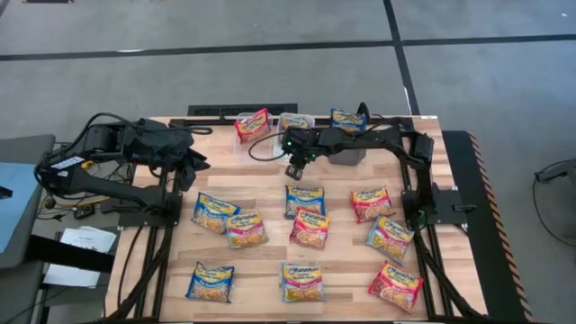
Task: Sort Maruchan noodles
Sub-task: Adjust the white bin
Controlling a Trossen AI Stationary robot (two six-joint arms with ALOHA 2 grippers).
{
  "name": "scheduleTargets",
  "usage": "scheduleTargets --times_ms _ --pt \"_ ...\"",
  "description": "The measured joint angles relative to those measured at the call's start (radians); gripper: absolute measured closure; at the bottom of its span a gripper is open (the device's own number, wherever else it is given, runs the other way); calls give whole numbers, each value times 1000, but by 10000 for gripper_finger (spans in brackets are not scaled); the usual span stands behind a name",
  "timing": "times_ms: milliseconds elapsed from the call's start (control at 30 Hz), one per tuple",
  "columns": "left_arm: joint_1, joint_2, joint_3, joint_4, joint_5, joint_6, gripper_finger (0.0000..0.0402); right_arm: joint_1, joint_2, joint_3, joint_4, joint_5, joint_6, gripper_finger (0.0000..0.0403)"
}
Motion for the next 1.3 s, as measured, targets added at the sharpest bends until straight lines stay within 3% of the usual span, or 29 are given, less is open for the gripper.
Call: scheduleTargets --times_ms 500,1300 --pt "0 0 0 -7 0 0 278 -66 0 -1 -51 0 -40 284" --pt "0 0 0 -4 0 -24 278 -60 -47 -1 -105 13 -37 284"
